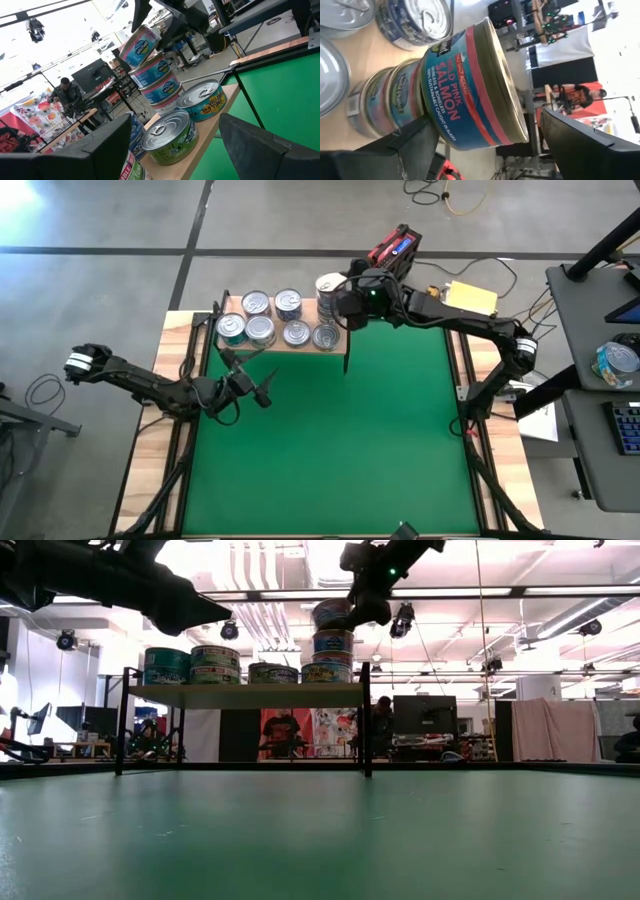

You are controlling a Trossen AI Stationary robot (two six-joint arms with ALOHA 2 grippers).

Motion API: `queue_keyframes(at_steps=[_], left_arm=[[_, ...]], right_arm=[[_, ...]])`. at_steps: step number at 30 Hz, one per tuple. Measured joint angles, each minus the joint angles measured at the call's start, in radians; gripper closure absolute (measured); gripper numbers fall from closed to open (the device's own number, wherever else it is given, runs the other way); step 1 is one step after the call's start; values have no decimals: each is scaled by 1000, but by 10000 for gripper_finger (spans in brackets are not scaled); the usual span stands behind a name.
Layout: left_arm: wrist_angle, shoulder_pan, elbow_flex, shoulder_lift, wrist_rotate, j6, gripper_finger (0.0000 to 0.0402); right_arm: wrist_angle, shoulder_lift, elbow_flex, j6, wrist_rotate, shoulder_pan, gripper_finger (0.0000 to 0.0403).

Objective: Stack canned seafood by type on shelf
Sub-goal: Stack the blue tuna can on top of the blue tuna can on the shelf

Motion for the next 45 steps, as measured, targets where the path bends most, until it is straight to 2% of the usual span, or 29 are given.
queue_keyframes(at_steps=[15,24,32,45], left_arm=[[0,0,0,0,-1,0,118],[-2,0,0,0,-1,0,118],[-2,0,0,0,-1,-1,118],[-2,0,0,0,-1,-5,118]], right_arm=[[-40,0,12,32,-1,0,77],[-83,0,15,22,54,0,84],[-81,0,15,20,59,0,72],[-72,13,16,16,60,-1,77]])
